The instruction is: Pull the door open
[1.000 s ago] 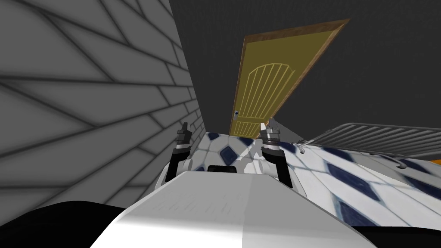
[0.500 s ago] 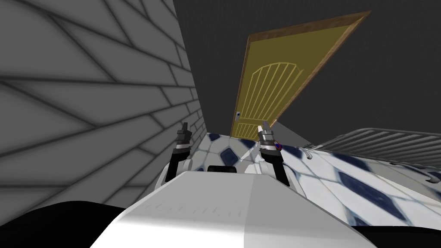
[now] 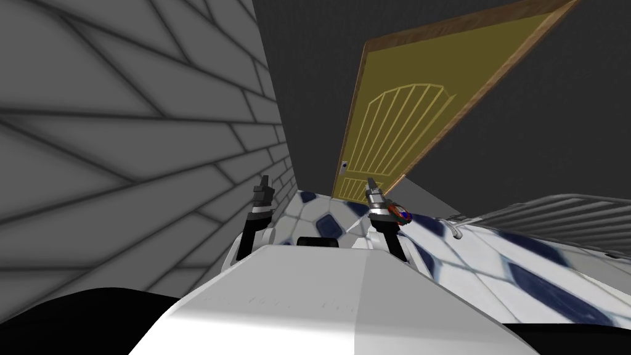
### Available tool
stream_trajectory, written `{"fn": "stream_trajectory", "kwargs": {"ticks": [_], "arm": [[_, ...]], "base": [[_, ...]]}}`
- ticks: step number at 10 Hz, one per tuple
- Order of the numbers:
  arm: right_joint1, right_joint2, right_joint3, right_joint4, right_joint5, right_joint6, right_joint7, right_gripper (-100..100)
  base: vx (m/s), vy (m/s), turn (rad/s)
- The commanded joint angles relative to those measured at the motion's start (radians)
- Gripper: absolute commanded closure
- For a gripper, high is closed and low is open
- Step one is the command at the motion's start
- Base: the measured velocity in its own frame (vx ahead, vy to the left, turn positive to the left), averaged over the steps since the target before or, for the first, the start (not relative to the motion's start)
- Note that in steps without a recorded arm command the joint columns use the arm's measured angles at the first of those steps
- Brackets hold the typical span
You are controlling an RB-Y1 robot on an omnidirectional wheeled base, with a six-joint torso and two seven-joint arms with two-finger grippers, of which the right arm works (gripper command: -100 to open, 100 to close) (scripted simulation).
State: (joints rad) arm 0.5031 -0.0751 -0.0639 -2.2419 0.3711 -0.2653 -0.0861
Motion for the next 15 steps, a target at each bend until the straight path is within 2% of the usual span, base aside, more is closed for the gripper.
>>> {"fn": "stream_trajectory", "kwargs": {"ticks": [1, 6, 7, 11, 12, 15], "arm": [[0.001, -0.006, 0.003, 0.007, 0.049, 0.039, -0.020, -100], [0.007, -0.013, 0.006, 0.060, 0.202, 0.129, -0.075, -100], [0.007, -0.013, 0.006, 0.060, 0.209, 0.129, -0.075, -100], [0.011, -0.018, 0.010, 0.105, 0.336, 0.206, -0.122, -100], [0.011, -0.018, 0.010, 0.105, 0.346, 0.206, -0.122, -100], [0.015, -0.020, 0.012, 0.140, 0.441, 0.265, -0.158, -100]], "base": [[0.100, -0.022, 0.123], [0.093, -0.034, 0.102], [0.055, -0.034, 0.037], [0.079, -0.037, 0.106], [0.061, -0.029, 0.048], [0.063, -0.027, 0.109]]}}
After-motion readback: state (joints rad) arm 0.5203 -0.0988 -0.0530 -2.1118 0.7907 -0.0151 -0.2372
